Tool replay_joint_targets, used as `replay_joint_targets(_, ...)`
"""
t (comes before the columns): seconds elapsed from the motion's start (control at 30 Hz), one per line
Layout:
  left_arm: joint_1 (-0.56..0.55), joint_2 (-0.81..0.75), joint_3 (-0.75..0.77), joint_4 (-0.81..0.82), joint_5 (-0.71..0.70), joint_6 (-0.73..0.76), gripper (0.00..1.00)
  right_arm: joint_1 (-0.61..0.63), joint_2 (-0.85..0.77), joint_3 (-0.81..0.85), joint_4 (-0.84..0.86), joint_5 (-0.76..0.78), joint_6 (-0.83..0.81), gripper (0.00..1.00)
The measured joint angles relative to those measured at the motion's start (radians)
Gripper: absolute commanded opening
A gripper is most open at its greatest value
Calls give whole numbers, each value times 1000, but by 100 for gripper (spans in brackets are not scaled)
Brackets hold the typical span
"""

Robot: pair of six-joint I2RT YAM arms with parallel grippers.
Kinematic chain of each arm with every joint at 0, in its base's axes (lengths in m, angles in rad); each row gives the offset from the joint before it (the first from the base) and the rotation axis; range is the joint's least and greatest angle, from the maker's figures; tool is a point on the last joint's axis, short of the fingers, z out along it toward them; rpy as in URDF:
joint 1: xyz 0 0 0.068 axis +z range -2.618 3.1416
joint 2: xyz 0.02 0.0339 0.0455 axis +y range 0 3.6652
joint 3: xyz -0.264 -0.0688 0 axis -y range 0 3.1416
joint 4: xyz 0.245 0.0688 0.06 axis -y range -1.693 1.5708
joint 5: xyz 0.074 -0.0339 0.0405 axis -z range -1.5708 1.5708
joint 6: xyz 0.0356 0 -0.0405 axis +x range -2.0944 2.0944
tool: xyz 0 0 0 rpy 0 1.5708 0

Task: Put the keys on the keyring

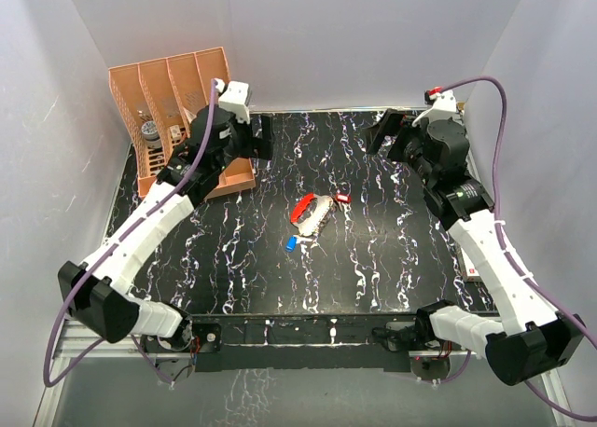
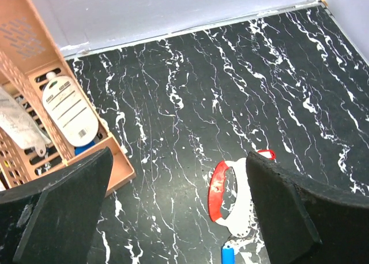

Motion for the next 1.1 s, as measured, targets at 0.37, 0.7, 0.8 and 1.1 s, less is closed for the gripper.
replay_joint_targets(0.37, -1, -116, -137, 73, -57, -100, 98, 0, 17, -22, -1, 25, 19, 98)
replay_joint_targets(0.7, -2, -124, -175, 101, -66, -118, 99, 0, 19, -85, -3, 61, 19, 98)
replay_joint_targets(0.8, -2, -125, -180, 102, -65, -120, 99, 0, 21, -85, -1, 64, 19, 98)
replay_joint_targets(1.1, -2, -128, -180, 103, -68, -120, 99, 0, 21, -85, 2, 63, 19, 98)
